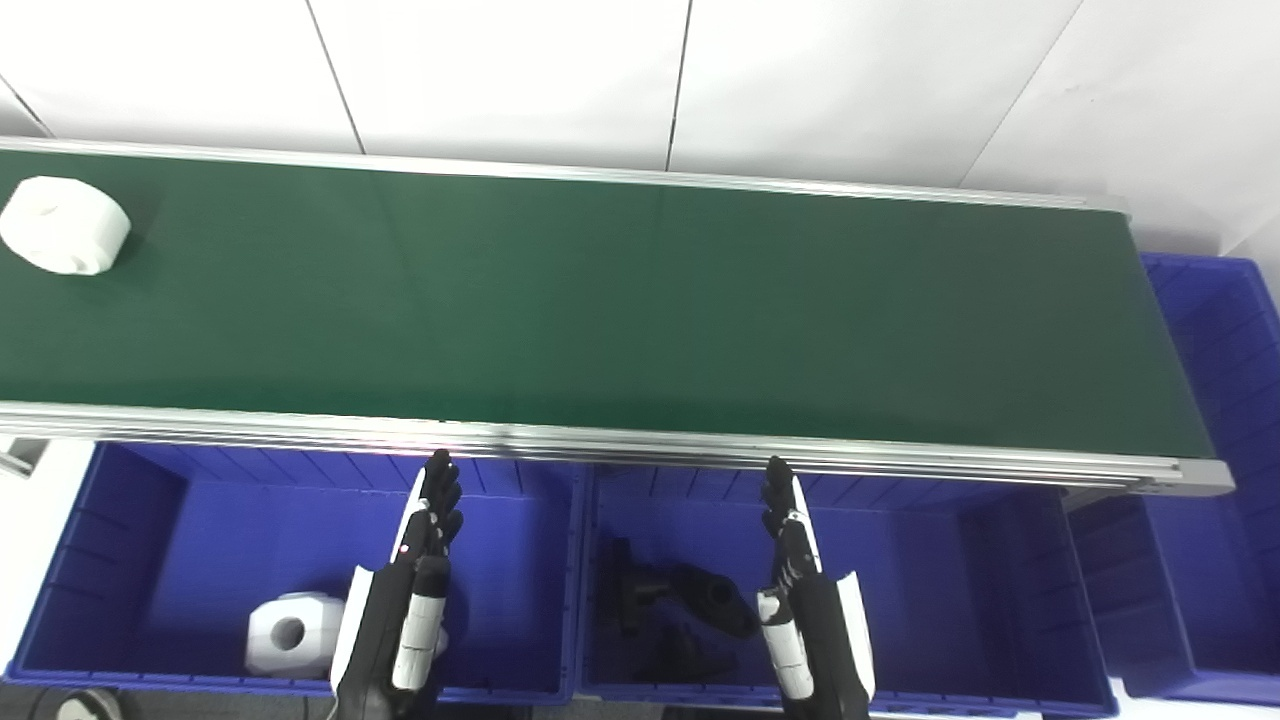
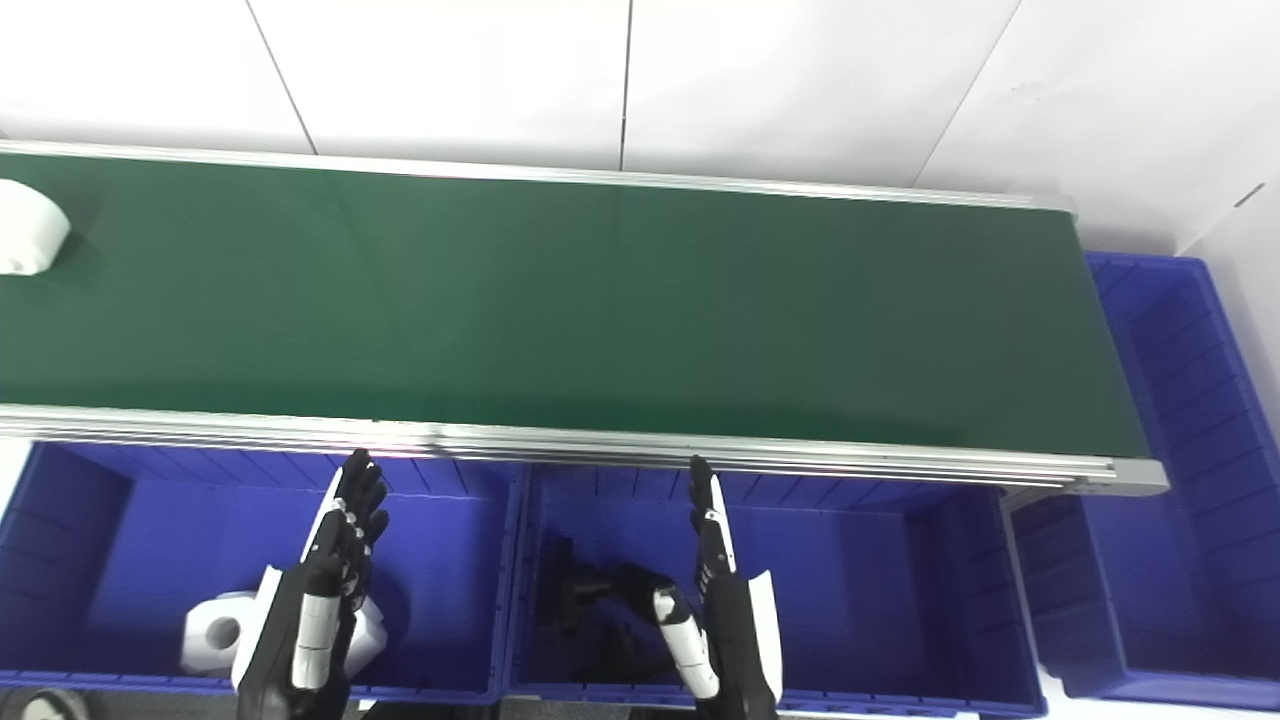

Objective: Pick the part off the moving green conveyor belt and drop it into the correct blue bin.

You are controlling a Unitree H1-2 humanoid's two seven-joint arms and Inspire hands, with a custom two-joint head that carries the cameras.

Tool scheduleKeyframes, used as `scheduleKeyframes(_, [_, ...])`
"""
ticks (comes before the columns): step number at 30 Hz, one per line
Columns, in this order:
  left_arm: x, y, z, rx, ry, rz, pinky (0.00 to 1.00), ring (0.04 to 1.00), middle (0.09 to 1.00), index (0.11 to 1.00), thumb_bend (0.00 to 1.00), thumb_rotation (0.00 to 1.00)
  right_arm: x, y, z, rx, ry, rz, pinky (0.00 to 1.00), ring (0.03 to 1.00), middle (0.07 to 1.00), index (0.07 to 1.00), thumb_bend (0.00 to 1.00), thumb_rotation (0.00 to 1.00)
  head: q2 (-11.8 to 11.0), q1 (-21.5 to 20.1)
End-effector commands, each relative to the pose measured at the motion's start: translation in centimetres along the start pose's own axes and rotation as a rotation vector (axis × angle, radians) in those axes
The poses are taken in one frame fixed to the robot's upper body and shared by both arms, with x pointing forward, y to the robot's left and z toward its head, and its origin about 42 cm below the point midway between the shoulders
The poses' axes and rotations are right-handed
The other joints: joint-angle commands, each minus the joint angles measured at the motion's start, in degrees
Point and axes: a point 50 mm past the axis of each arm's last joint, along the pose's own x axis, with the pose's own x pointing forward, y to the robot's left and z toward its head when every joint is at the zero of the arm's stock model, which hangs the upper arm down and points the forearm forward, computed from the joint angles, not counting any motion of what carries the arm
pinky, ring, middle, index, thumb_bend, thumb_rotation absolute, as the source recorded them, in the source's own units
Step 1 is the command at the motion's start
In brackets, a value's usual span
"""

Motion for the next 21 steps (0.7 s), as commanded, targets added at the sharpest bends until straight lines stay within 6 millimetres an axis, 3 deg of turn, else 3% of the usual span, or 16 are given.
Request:
scheduleKeyframes(1, [-0.03, -0.12, 0.67, 0.003, -0.048, -0.004, 1.0, 1.0, 1.0, 1.0, 0.71, 0.99, 0.39, 1.28, 1.04, 0.046, -0.067, -0.004, 1.0, 1.0, 1.0, 1.0, 0.76, 0.99, 0.1, 0.0])
scheduleKeyframes(21, [-0.18, -0.08, 0.68, 0.013, -0.047, -0.007, 1.0, 1.0, 1.0, 1.0, 0.71, 1.0, 0.21, 1.33, 1.3, 0.048, -0.05, -0.003, 1.0, 1.0, 1.0, 1.0, 0.76, 0.98, 0.0, -0.1])
